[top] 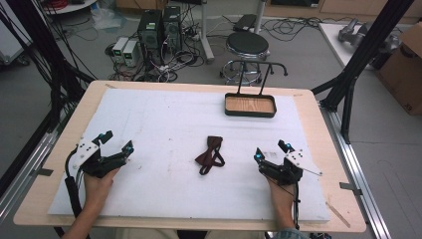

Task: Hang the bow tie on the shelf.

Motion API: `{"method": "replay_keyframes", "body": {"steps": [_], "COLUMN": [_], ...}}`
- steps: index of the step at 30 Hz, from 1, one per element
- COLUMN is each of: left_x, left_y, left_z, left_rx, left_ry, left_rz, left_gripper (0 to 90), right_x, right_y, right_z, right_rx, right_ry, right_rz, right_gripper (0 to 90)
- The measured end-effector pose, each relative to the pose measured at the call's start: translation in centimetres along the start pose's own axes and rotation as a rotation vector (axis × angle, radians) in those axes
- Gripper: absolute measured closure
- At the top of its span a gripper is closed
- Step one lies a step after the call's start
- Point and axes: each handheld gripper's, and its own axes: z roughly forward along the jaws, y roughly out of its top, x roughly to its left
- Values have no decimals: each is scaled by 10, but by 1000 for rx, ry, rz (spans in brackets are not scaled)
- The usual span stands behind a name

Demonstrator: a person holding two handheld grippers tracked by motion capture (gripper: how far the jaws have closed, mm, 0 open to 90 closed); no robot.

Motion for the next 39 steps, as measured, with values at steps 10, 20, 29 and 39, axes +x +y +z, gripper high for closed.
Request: {"method": "replay_keyframes", "body": {"steps": [10, 20, 29, 39], "left_x": [1, 1, 2, 2], "left_y": [0, 0, 0, 0], "left_z": [2, 3, 4, 5], "left_rx": [-1, 2, -3, 6], "left_ry": [7, 14, 12, 2], "left_rz": [-12, -21, -29, -28], "left_gripper": [170, 172, 176, 175], "right_x": [18, 67, 98, 123], "right_y": [7, 13, 5, 5], "right_z": [6, 36, 67, 87], "right_rx": [28, 119, 269, 340], "right_ry": [-22, 19, 72, 94], "right_rz": [34, 42, 73, 36], "right_gripper": [113, 174, 262, 393]}}
